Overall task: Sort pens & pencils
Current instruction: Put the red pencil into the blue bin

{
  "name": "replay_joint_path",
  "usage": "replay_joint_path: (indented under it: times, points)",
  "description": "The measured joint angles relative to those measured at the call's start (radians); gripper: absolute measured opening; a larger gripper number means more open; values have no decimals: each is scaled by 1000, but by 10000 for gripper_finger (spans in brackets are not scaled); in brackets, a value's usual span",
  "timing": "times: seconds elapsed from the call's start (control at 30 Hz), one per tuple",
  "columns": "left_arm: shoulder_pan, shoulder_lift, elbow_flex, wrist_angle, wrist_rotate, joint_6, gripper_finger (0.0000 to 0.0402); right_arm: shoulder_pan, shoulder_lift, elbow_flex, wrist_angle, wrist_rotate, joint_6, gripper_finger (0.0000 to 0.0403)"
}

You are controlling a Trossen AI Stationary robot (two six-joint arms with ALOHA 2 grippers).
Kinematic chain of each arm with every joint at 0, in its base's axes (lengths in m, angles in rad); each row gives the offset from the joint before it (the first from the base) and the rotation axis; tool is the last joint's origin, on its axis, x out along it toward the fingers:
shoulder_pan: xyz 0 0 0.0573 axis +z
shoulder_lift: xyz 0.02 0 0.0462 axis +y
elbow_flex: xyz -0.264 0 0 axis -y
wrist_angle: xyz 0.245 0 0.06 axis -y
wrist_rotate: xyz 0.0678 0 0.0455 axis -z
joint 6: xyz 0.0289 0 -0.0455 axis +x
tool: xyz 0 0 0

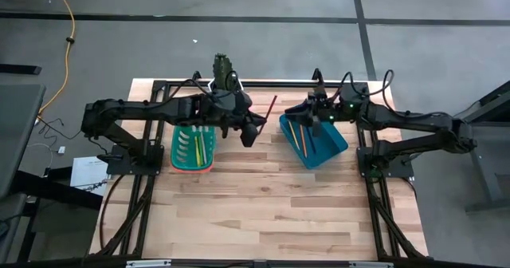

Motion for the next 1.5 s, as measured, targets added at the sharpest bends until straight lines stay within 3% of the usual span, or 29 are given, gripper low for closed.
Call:
replay_joint_path:
  times: [0.37, 1.5]
  points:
    - [-4, 36, 3, 152, 55, 2, 21, -4, 0, 39, -11, -15, -18, 109]
    - [-8, 81, 0, 233, 154, -21, 21, 20, 0, 40, 24, -30, -18, 109]
